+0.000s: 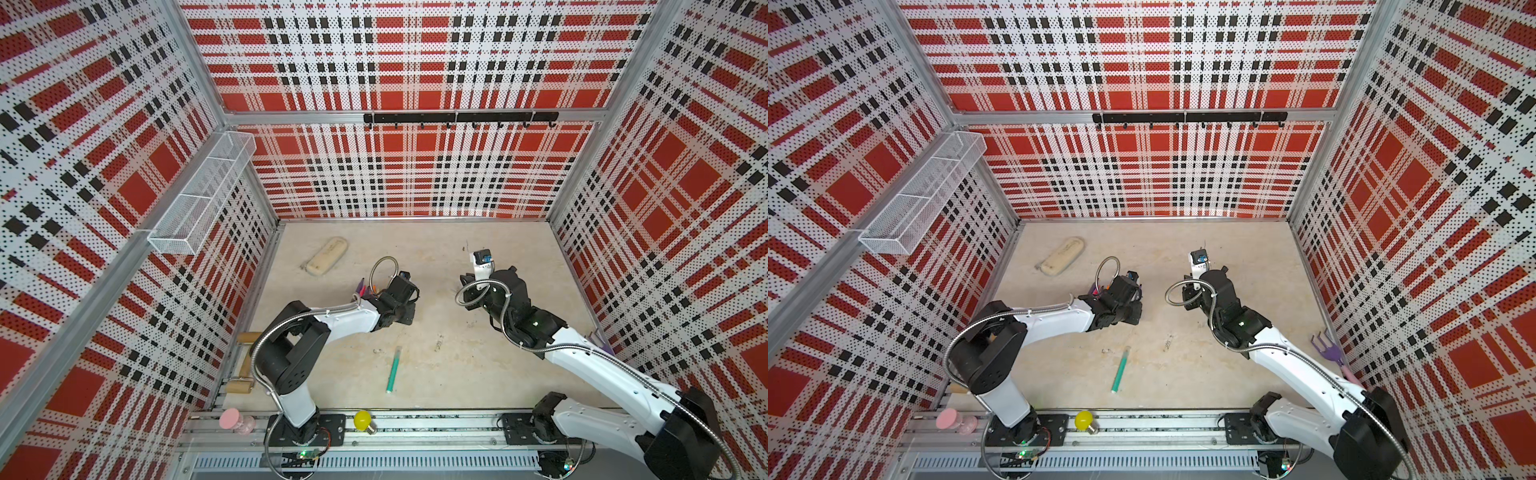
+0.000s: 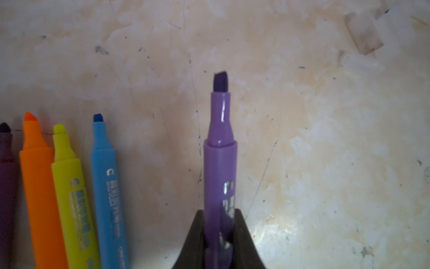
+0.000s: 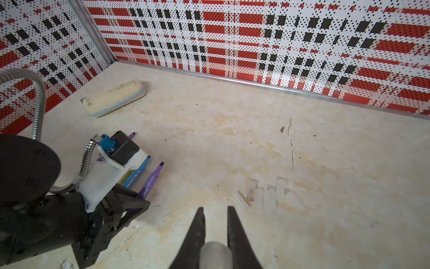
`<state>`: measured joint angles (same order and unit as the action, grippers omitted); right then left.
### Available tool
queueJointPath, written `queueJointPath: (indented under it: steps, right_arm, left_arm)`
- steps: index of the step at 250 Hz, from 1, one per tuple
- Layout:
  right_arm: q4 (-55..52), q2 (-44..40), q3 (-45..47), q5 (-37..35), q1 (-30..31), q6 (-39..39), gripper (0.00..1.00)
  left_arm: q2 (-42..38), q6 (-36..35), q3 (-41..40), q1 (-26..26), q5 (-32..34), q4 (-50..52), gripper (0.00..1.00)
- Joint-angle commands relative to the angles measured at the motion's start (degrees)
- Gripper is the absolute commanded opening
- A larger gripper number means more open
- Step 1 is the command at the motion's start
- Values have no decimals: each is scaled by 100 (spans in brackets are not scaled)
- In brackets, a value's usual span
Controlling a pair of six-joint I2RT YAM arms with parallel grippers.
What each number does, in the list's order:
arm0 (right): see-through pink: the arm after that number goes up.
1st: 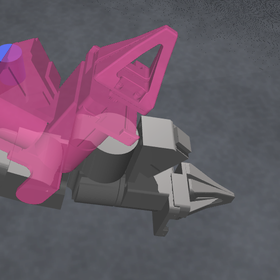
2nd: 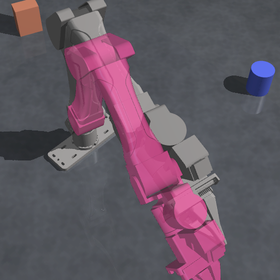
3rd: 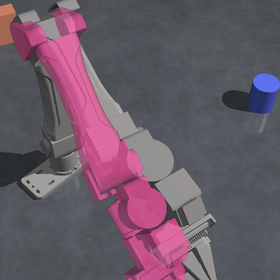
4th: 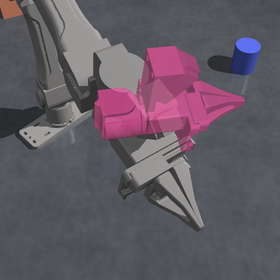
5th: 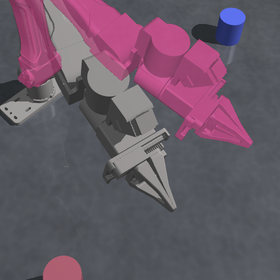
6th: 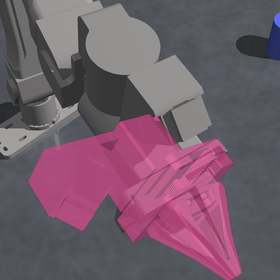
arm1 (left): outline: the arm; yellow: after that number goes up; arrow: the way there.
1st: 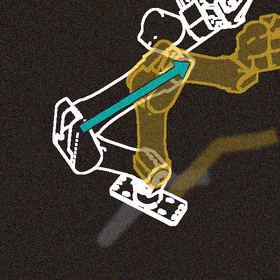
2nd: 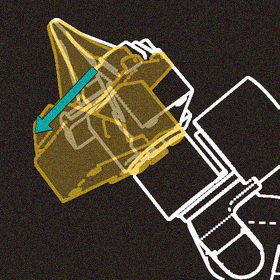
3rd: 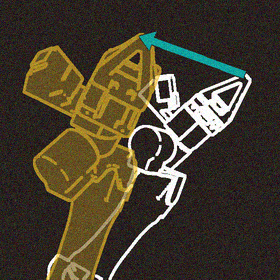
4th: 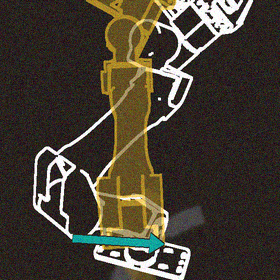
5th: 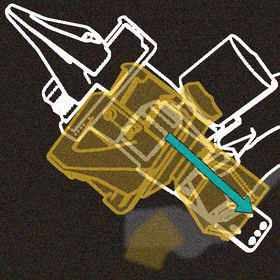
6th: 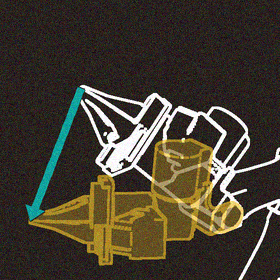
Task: Remove pen caps from pens
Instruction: Place the pen at the center of the table, then place the pen cap to the middle-right of the table.
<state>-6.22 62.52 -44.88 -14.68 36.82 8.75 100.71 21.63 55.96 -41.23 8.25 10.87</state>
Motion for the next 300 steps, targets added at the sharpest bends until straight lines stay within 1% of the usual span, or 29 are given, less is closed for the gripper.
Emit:
queueJointPath:
  steps: [1,46,66,95,107,125,148,158,169,184,203,228,240,262,300]
  right_arm:
    - [174,-128,33,-148,-9,-76,0]
    - [132,-74,28,-278,-10,-93,0]
    - [98,8,21,-420,-8,-119,0]
    - [-18,276,-81,-585,-17,-182,0]
    - [-34,417,-112,-593,-45,-205,0]
    - [-138,696,-217,-595,-133,-239,0]
    - [-388,1103,-352,-1071,-166,-302,0]
    - [-455,1287,-380,-1165,-229,-315,0]
    - [-509,1489,-415,-1051,-383,-288,0]
    - [-457,1716,-439,-679,-624,-237,0]
    - [-312,2060,-464,-352,-916,-216,0]
    - [-283,2587,-619,-285,-1127,-233,0]
    - [-337,2849,-726,-309,-1155,-254,0]
    - [-398,3241,-811,-433,-1177,-281,3]
    - [-361,3468,-817,-504,-1177,-291,5]
  left_arm:
    - [130,-37,108,89,66,183,4]
    - [252,-3,87,150,57,179,17]
    - [198,4,51,154,77,131,25]
    - [19,-12,2,168,132,61,33]
    - [-77,-28,-16,185,152,5,34]
    - [-227,-52,-50,219,210,-74,40]
    - [-487,-101,-158,256,165,-276,43]
    - [-649,-117,-266,273,115,-431,45]
    - [-853,-137,-393,289,-7,-633,46]
    - [-1132,-150,-547,341,-175,-841,48]
    - [-1374,-167,-590,427,-252,-822,49]
    - [-1620,-176,-584,474,-286,-594,50]
    - [-1760,-300,-653,458,-327,-541,51]
    - [-2105,-266,-860,399,-359,-507,52]
    - [-2764,-224,-1256,173,-255,-416,54]
